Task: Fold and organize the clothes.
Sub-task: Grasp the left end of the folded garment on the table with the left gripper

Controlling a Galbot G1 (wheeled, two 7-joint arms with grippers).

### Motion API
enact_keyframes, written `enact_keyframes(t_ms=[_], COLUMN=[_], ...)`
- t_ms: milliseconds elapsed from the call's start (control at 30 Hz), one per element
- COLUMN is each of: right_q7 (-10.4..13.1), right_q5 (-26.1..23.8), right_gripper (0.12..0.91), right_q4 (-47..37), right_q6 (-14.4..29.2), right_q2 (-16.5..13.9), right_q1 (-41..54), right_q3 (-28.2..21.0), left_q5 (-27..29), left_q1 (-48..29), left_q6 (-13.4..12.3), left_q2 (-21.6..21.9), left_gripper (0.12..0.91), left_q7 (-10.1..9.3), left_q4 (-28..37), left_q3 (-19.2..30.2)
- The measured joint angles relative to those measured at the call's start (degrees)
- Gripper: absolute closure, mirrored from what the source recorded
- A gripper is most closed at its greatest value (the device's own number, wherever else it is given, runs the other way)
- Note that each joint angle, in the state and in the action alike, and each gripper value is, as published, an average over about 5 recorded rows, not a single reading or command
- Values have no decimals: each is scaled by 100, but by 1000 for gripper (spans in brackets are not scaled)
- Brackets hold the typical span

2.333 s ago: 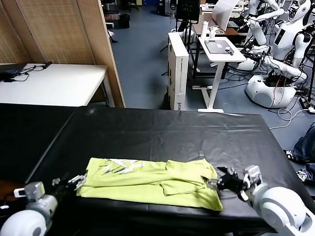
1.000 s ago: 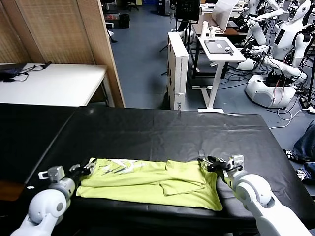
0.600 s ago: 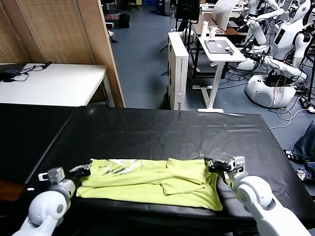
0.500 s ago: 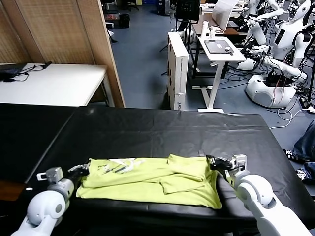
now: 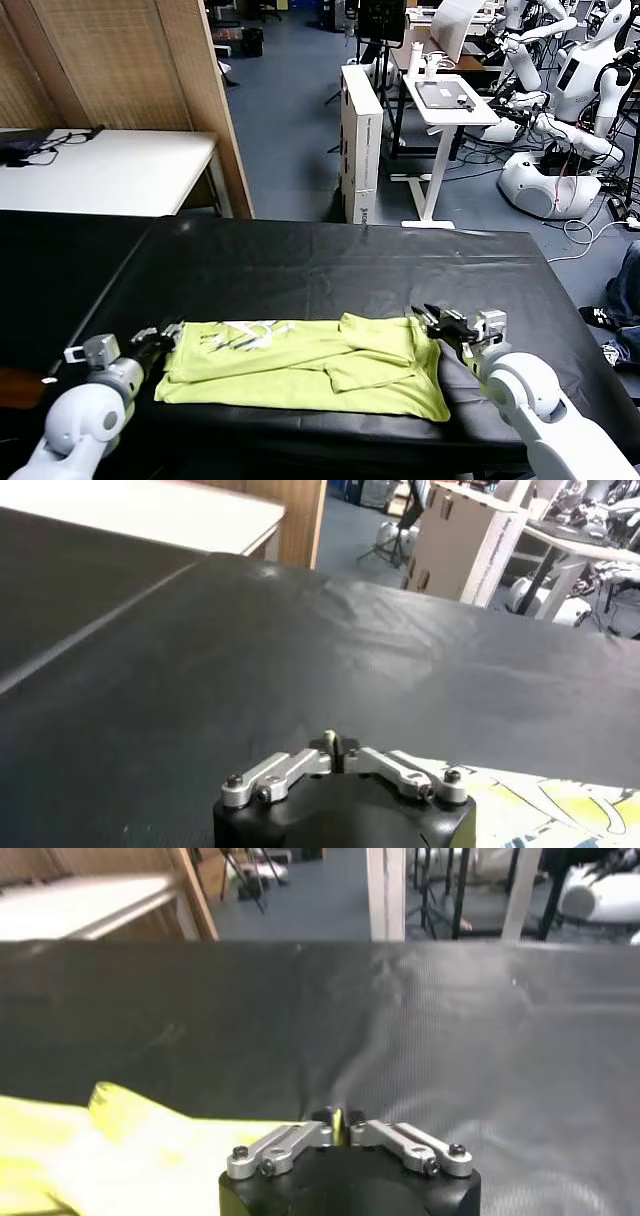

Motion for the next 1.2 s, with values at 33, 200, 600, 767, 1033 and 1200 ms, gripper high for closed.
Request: enact_keyframes(t_ms=[33, 200, 600, 767, 1033, 1200], right_q7=[-48, -237, -389, -388, -381, -380], right_q5=[8, 51, 192, 174, 136, 116], right_gripper=[147, 120, 118, 118, 118, 118], right_q4=[53, 349, 845, 878, 899, 918], right_q6=[63, 271, 405, 411, 414, 426], right_q2=[-41, -161, -58, -15, -1, 0], right_q1=[-66, -527, -1599, -1785, -1895, -1970], right_q3=[62, 483, 1490, 1645, 1734, 1785], left_q5=[-108, -779, -1587, -1820, -1632, -1466], left_q1=[49, 366, 974, 1030, 1036, 1023], left_q6=[64, 387, 1148, 1149, 1149, 1149], left_q2=[64, 453, 991, 1005, 873, 726], left_gripper=[394, 163, 123, 123, 123, 123], left_q7=[-35, 157, 948, 1023, 1151, 1195], left_q4=[-32, -202, -352, -339, -327, -278], left_q3=[-47, -389, -1307, -1417, -1275, -1154])
